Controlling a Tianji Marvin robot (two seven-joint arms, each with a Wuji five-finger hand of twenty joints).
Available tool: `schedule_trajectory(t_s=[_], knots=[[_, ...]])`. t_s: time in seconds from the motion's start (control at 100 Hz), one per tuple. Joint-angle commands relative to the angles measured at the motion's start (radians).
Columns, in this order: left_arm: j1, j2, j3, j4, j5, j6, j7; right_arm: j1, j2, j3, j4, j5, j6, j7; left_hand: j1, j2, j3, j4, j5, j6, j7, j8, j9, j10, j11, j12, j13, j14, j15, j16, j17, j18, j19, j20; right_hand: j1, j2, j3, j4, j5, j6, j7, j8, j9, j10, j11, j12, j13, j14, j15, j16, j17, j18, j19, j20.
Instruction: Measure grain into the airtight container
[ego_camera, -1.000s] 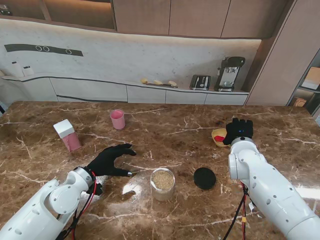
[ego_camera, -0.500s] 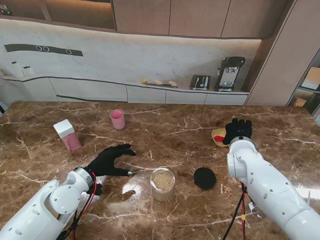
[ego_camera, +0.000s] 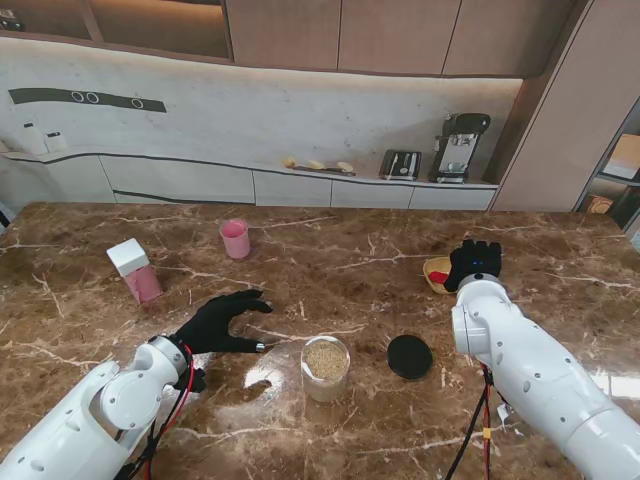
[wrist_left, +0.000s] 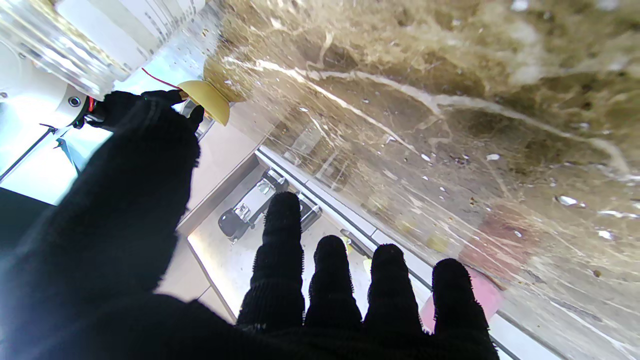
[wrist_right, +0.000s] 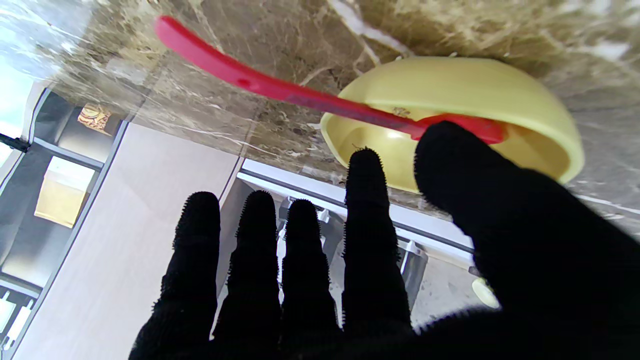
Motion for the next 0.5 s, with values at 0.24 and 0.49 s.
schedule_trajectory(t_s=[0.24,0.49], knots=[[0.002,-0.002,0.008,0.001,-0.004,0.012,-0.008,0.020,-0.002,-0.034,0.043,0.013,0.000,-0.019,0.000,0.039,-0.010,0.035,0.001,-0.030,0.006,0.009,0.008,-0.011,-0.012,0.003,-0.025,-0.047,-0.010,-0.010,-0.010,0.002,0.005,0.045,0.019,-0.022,0.015,-0.058,0.032,-0.013,0.023,0.007,0.013,0.010,0.009,-0.012,0.005,-0.008,0.004,-0.011,0.010,0.001,-0.001,0.026],[0.000,-0.002,0.009,0.003,-0.001,0.017,-0.006,0.026,0.001,-0.044,0.042,0.006,-0.002,-0.003,0.001,0.044,-0.017,0.039,-0.002,-0.031,0.000,0.007,0.002,-0.009,-0.013,0.002,-0.030,-0.050,-0.011,-0.011,-0.017,0.004,-0.002,0.047,0.023,-0.019,0.018,-0.059,0.050,-0.027,0.034,0.008,0.013,0.011,0.010,-0.015,0.001,-0.006,0.004,-0.013,0.007,0.002,0.000,0.023]])
